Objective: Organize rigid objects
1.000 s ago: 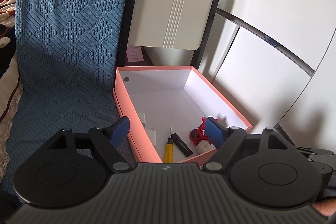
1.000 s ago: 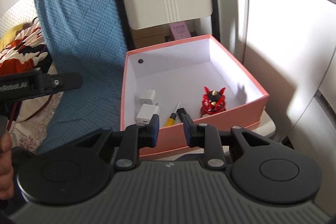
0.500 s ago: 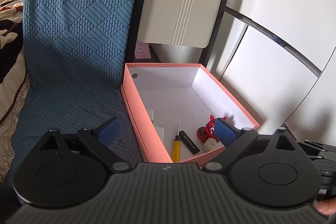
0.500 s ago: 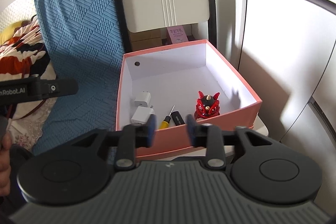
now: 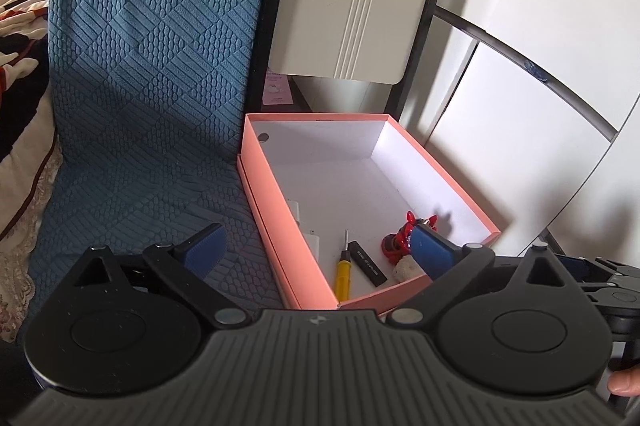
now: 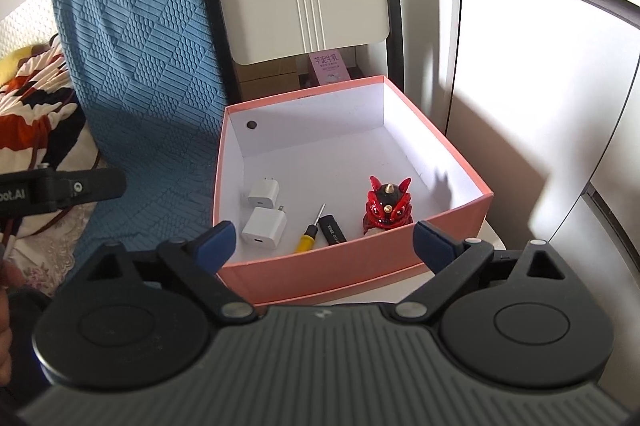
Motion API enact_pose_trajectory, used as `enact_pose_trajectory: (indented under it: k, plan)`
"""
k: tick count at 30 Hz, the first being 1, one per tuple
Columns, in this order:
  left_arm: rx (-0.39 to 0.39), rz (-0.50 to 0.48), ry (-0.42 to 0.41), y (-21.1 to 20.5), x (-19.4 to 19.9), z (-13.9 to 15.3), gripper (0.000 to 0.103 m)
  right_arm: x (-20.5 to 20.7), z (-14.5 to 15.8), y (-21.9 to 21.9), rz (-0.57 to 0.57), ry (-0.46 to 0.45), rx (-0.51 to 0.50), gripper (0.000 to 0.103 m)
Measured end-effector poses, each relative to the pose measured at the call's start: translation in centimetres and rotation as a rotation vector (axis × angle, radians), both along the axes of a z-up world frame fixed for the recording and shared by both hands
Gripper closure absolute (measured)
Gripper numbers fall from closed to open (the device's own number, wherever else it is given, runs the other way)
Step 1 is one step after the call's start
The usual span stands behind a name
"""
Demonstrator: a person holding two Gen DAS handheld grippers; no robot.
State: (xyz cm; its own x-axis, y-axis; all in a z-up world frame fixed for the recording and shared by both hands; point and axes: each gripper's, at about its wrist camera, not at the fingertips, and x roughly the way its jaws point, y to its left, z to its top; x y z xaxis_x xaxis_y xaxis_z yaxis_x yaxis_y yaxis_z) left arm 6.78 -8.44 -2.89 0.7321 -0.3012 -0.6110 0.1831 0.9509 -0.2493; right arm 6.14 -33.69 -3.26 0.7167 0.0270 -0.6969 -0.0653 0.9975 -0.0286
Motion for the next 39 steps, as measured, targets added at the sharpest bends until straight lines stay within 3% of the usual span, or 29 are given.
enact_pose_trajectory:
  k: [39]
  plan:
    - [-0.004, 0.011, 0.003, 0.07, -0.06, 0.07, 0.003, 0.37, -0.67, 0.03, 0.004, 0.026, 0.003, 0.006]
